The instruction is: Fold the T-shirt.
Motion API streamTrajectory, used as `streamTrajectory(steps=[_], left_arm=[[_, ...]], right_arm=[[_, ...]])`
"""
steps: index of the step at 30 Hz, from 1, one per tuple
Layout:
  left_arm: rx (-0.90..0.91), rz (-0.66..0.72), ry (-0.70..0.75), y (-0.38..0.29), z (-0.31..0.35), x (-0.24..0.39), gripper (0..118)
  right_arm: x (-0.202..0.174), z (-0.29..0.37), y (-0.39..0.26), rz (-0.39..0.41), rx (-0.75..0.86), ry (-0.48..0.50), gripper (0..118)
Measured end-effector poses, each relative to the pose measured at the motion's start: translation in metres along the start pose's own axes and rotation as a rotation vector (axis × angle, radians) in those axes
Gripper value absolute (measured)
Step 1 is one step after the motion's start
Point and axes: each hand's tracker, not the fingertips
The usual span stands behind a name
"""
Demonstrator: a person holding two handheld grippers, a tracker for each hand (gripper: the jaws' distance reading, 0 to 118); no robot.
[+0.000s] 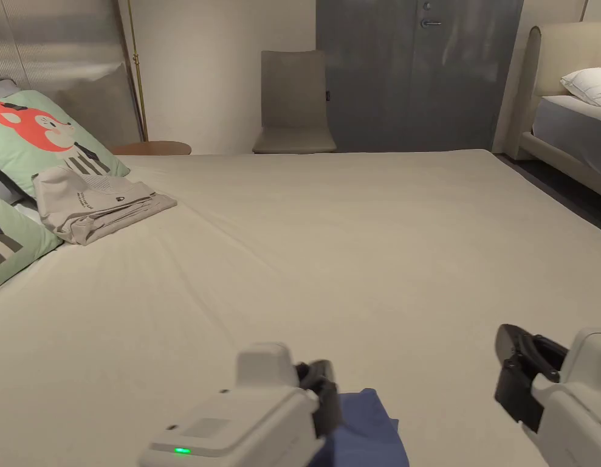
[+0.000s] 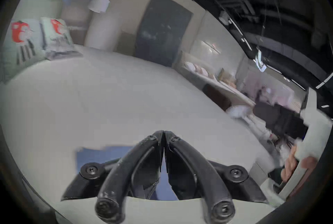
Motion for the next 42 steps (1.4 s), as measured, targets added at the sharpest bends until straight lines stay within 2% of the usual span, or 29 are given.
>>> streamTrajectory(steps=[6,11,13,15,19,20,21,23,26,28,33,34,35,36,37,39,40,42], left_arm=[[0.113,-0.024,0.213,0.024,0.052,-0.07,0],[0.079,0.05,0.246,0.016,0.072,-0.104,0],[0.036,0.118,0.218,0.01,0.074,-0.116,0],[0.003,0.218,0.159,0.005,0.074,-0.132,0],[-0.219,0.462,-0.15,-0.002,0.052,-0.171,2],[-0.279,0.52,-0.231,-0.005,0.043,-0.18,13],[-0.331,0.552,-0.279,-0.009,0.032,-0.187,50],[-0.439,0.595,-0.345,-0.018,0.011,-0.203,109],[-0.54,0.655,-0.391,-0.026,-0.01,-0.207,109],[-0.57,0.65,-0.399,-0.033,-0.017,-0.185,109],[-0.542,0.724,-0.437,-0.044,-0.044,-0.189,105],[-0.536,0.765,-0.442,-0.045,-0.048,-0.19,99],[-0.541,0.781,-0.442,-0.036,-0.032,-0.165,84],[-0.552,0.783,-0.423,-0.037,-0.03,-0.159,55],[-0.563,0.791,-0.384,-0.04,-0.03,-0.152,37],[-0.603,0.736,-0.311,-0.046,-0.058,-0.194,28],[-0.563,0.746,-0.36,-0.041,-0.057,-0.201,24],[-0.575,0.767,-0.364,-0.026,-0.06,-0.22,18]], right_arm=[[-0.049,-0.047,-0.043,0.039,-0.227,0.168,0],[-0.071,-0.082,-0.09,0.113,-0.447,0.205,0],[-0.071,-0.091,-0.102,0.143,-0.506,0.158,0],[-0.069,-0.098,-0.107,0.152,-0.537,0.153,0],[-0.071,-0.108,-0.094,0.185,-0.6,0.169,0],[-0.07,-0.112,-0.091,0.188,-0.613,0.174,0],[-0.07,-0.116,-0.089,0.191,-0.637,0.181,0],[-0.067,-0.121,-0.087,0.18,-0.652,0.191,0],[-0.06,-0.124,-0.086,0.151,-0.673,0.215,0],[-0.055,-0.126,-0.087,0.116,-0.686,0.229,0],[-0.051,-0.126,-0.087,0.086,-0.692,0.245,0],[-0.051,-0.126,-0.087,0.087,-0.691,0.246,0],[-0.051,-0.126,-0.087,0.086,-0.691,0.246,0],[-0.052,-0.126,-0.087,0.084,-0.693,0.245,0],[-0.052,-0.126,-0.086,0.079,-0.693,0.244,0],[-0.052,-0.123,-0.085,0.076,-0.689,0.244,0],[-0.053,-0.122,-0.083,0.075,-0.689,0.242,0],[-0.051,-0.119,-0.076,0.047,-0.687,0.249,0]])
